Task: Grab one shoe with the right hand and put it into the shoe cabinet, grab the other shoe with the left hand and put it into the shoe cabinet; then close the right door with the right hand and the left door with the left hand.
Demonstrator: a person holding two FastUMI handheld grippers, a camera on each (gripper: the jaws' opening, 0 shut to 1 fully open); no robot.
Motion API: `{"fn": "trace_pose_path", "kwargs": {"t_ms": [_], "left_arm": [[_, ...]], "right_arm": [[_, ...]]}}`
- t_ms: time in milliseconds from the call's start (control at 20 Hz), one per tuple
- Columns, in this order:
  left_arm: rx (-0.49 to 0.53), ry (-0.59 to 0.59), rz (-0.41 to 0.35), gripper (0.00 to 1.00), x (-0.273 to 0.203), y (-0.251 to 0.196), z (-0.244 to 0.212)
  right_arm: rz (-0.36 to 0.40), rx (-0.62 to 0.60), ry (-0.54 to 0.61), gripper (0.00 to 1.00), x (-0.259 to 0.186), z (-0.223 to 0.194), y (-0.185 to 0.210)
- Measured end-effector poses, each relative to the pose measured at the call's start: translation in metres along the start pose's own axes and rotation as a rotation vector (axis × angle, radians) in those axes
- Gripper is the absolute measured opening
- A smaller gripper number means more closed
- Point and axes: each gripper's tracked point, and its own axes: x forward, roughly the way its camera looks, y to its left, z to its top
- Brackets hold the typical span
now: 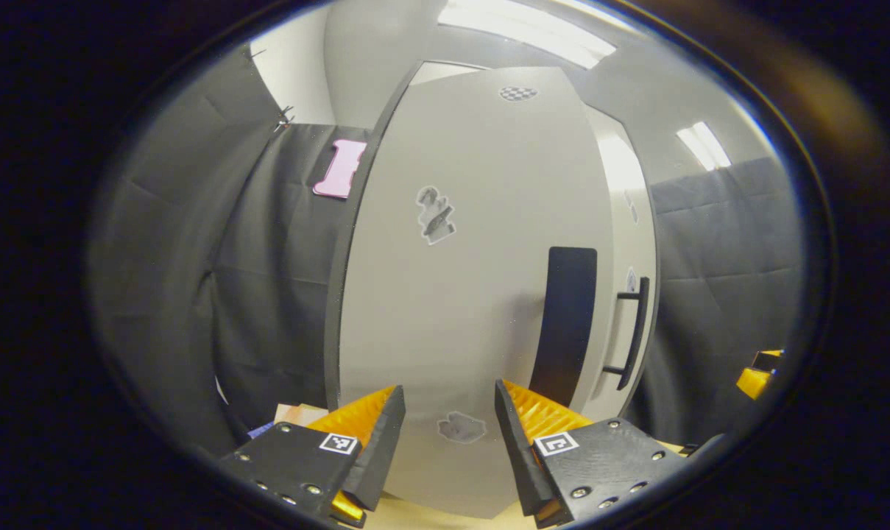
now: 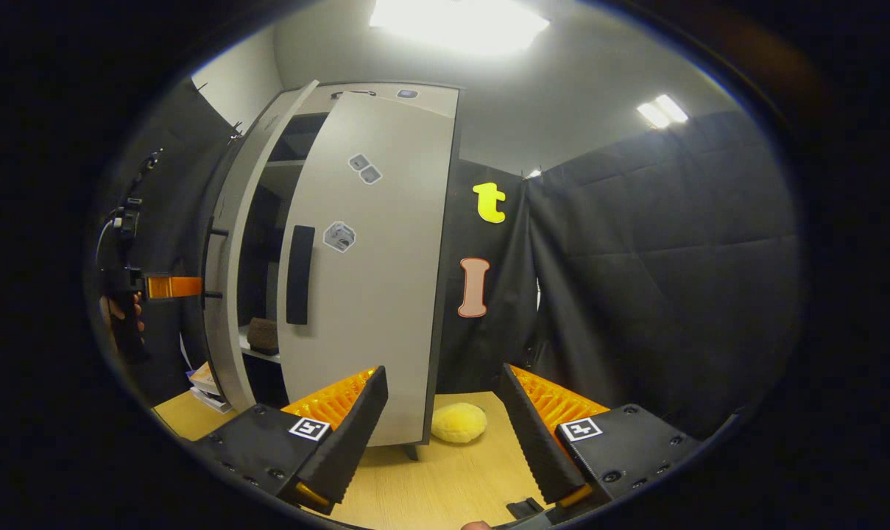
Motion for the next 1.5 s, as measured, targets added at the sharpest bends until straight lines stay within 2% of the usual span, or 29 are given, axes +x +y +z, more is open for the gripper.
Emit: {"fn": "trace_pose_path", "kwargs": {"t_ms": [100, 150, 250, 300, 450, 500, 650, 900, 950, 1000, 1250, 1300, 1500], "left_arm": [[0.013, -0.014, -0.019, 0.73, -0.001, 0.0, 0.0], [0.012, -0.005, -0.029, 0.69, -0.002, 0.001, -0.001], [0.031, 0.018, -0.021, 0.74, -0.012, 0.01, -0.004], [0.044, 0.022, 0.003, 0.7, -0.021, 0.018, -0.004], [0.047, -0.01, 0.066, 0.76, -0.069, 0.033, 0.005], [0.05, -0.015, 0.092, 0.72, -0.087, 0.038, 0.006], [0.069, -0.008, 0.192, 0.76, -0.142, 0.05, 0.006], [0.133, -0.013, 0.28, 0.76, -0.214, 0.045, 0.011], [0.142, -0.016, 0.291, 0.72, -0.227, 0.043, 0.012], [0.151, -0.016, 0.302, 0.77, -0.238, 0.041, 0.012], [0.216, -0.012, 0.351, 0.79, -0.282, 0.042, 0.009], [0.224, -0.01, 0.359, 0.89, -0.286, 0.044, 0.008], [0.238, -0.001, 0.386, 0.89, -0.297, 0.05, 0.004]], "right_arm": [[0.006, -0.022, -0.014, 0.97, -0.001, 0.003, 0.012], [0.008, -0.026, -0.026, 0.98, -0.002, 0.005, 0.016], [0.031, 0.003, -0.059, 0.97, -0.003, 0.012, 0.028], [0.059, 0.026, -0.062, 0.97, -0.005, 0.013, 0.034], [0.126, 0.051, -0.076, 0.98, -0.009, 0.016, 0.036], [0.138, 0.055, -0.082, 0.97, -0.012, 0.019, 0.033], [0.198, 0.095, -0.072, 0.98, -0.023, 0.02, 0.024], [0.223, 0.108, -0.084, 0.97, -0.057, 0.02, -0.001], [0.227, 0.108, -0.083, 0.96, -0.064, 0.018, -0.006], [0.229, 0.109, -0.083, 0.97, -0.07, 0.017, -0.01], [0.227, 0.113, -0.08, 0.96, -0.088, 0.009, -0.021], [0.226, 0.118, -0.078, 0.97, -0.091, 0.008, -0.022], [0.21, 0.13, -0.073, 0.96, -0.092, 0.006, -0.028]]}}
